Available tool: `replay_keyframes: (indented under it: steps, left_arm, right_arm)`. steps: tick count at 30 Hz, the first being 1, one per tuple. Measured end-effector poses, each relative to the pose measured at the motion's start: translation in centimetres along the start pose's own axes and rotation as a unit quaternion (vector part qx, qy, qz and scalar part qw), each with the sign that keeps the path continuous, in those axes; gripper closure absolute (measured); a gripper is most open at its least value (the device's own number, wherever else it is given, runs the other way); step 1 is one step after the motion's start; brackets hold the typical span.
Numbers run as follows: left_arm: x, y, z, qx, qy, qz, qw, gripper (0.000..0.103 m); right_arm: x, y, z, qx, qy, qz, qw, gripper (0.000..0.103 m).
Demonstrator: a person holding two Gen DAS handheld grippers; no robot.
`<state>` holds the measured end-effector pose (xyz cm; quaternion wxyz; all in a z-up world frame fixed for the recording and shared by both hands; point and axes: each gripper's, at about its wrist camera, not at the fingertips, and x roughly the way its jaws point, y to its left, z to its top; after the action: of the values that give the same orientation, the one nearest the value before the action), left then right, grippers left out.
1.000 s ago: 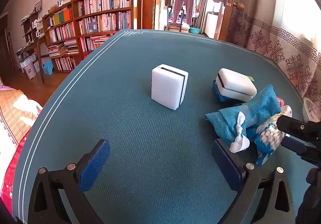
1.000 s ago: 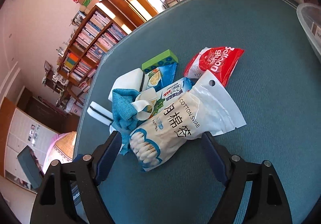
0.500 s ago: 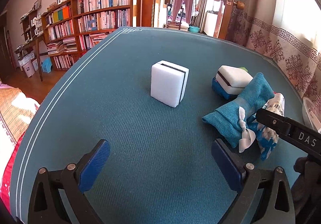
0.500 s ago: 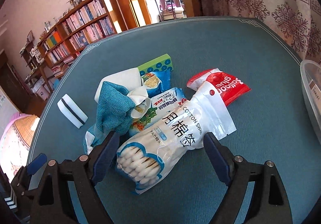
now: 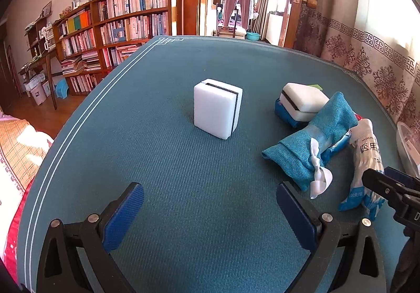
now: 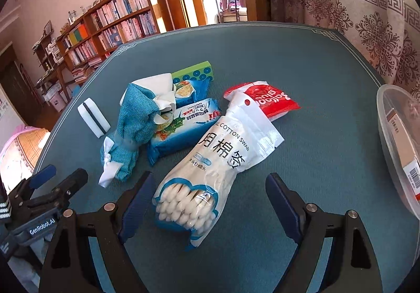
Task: Organize objects
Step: 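Grasp the cotton swab bag with the right tool while the left tool grasps the blue cloth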
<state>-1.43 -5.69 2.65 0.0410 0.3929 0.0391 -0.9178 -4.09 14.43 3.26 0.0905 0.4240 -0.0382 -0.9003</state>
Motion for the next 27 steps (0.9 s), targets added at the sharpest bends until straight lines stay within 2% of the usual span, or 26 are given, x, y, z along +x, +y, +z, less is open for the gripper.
replay_keyframes:
  steps: [11, 16, 21, 27]
  left_arm:
    - [-0.5, -1.4, 0.4, 0.035, 0.010, -0.004, 0.9993, 0.000]
    - [-0.4, -2.0, 1.1, 0.045, 0.012, -0.009, 0.9989, 0.000]
    - [-0.2, -3.1, 2.4, 0.053, 0.009, -0.032, 0.9981, 0.000]
    - [1.0, -5.3, 3.4, 0.089, 0.001, -0.033, 0.9955, 0.000]
  right_arm:
    - [-2.5, -3.1, -2.0, 0.015, -0.006, -0.026, 1.000, 0.017]
    - [-3.0, -4.0, -2.4, 0.039, -0.008, -0.009, 0.999, 0.017]
    - [-3.3, -3.7, -2.0, 0.038, -0.022, 0.001, 0.999, 0.017]
    - [-2.2, -3.2, -2.0, 0.036, -0.020, 0.001, 0.999, 0.017]
